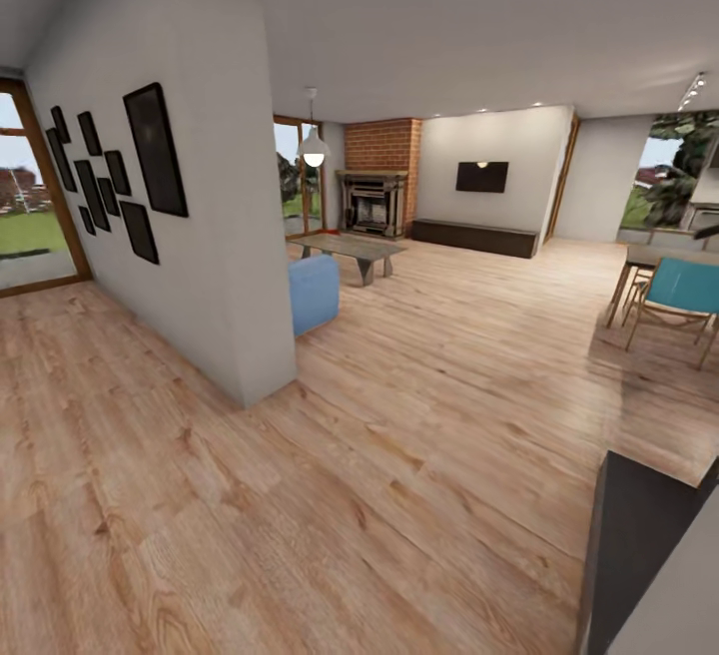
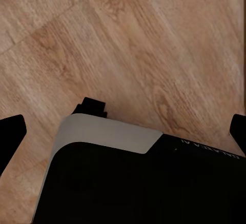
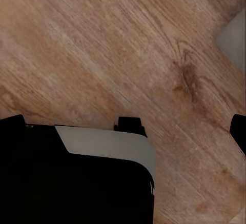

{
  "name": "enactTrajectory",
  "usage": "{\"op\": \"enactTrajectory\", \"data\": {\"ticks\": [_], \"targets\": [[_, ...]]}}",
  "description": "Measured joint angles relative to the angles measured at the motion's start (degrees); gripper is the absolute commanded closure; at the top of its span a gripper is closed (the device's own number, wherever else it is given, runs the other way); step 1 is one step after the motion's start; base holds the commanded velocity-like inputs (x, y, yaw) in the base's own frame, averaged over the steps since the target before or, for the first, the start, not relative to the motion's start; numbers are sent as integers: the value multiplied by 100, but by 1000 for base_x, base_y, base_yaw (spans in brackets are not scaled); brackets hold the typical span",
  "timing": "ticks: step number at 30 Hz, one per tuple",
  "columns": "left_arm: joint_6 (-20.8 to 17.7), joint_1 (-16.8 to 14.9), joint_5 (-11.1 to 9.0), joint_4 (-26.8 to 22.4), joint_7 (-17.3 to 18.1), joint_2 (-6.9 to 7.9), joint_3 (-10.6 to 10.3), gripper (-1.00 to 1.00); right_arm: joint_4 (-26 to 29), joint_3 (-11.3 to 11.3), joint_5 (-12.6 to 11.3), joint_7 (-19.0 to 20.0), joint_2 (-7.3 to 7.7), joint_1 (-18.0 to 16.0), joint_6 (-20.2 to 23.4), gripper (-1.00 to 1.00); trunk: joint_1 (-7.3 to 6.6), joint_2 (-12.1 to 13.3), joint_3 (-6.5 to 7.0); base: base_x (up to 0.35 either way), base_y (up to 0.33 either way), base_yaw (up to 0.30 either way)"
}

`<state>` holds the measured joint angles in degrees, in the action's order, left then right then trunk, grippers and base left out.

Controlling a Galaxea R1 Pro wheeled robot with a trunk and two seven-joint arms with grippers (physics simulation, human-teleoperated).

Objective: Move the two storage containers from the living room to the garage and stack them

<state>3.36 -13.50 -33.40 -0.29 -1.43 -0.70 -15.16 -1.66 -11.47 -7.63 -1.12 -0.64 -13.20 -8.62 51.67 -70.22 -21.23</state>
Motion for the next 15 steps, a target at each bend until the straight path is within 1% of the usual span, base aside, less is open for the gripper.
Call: {"op": "enactTrajectory", "data": {"ticks": [5, 7, 15], "targets": [[6, 0, -3, 0, 0, -3, 0, -100, 0, 0, 2, -1, 12, 0, -1, -100, 0, 0, 0, 321, 0, 5], [-58, 9, -6, 0, 8, 10, 9, -100, -1, -46, 58, -1, -33, 0, 8, -100, 0, 0, 0, 316, 0, 0], [-62, 11, -5, 0, 8, 11, 9, -100, 1, -51, 64, -1, -28, 0, 5, -100, 0, 0, 0, 318, 0, 0]]}}
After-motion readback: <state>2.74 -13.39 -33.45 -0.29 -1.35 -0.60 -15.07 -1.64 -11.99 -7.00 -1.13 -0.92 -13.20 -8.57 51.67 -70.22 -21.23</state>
